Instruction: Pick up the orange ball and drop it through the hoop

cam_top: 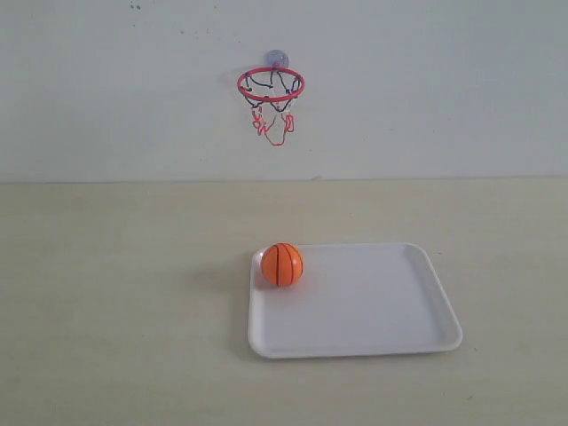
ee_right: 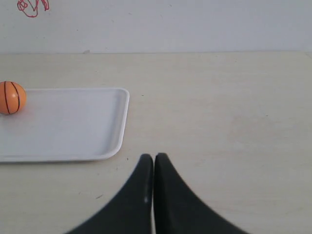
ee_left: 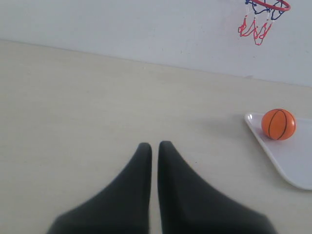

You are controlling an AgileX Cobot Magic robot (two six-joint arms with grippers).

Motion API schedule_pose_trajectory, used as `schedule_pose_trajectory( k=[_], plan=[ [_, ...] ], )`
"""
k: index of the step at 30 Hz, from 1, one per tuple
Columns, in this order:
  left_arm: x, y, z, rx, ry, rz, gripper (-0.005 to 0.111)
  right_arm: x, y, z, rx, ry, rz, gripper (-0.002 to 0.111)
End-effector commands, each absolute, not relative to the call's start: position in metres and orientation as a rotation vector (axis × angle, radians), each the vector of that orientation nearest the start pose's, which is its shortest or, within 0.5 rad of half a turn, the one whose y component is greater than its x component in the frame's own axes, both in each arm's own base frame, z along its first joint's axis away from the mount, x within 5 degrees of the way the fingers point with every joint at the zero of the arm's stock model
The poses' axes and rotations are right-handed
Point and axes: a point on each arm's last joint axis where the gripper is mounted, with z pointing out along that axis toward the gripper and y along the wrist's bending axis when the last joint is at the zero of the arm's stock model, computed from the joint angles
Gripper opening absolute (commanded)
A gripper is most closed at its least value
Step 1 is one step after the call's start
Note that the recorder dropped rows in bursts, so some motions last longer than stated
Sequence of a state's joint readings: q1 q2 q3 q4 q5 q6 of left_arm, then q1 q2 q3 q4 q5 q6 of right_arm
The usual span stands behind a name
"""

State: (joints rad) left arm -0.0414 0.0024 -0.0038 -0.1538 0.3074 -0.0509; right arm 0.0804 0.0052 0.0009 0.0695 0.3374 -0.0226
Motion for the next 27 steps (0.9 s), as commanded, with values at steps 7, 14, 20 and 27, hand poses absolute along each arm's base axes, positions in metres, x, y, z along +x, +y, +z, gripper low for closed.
schedule_pose_trajectory(
  k=[7, 14, 20, 27],
  plan=[
    [0.054, -0.007, 0.186, -0.104, 1.789, -0.216, 0.004, 0.056, 0.005, 0.210, -0.051, 1.520, 0.077, 0.000],
    [0.054, -0.007, 0.186, -0.104, 1.789, -0.216, 0.004, 0.045, 0.001, 0.249, -0.004, 1.070, 0.079, 0.000],
    [0.054, -0.007, 0.186, -0.104, 1.789, -0.216, 0.004, 0.042, 0.001, 0.269, -0.001, 1.054, 0.088, 0.000],
    [0.054, -0.007, 0.186, -0.104, 1.789, -0.216, 0.004, 0.082, 0.007, 0.279, -0.068, 1.594, 0.067, 0.000]
  ],
)
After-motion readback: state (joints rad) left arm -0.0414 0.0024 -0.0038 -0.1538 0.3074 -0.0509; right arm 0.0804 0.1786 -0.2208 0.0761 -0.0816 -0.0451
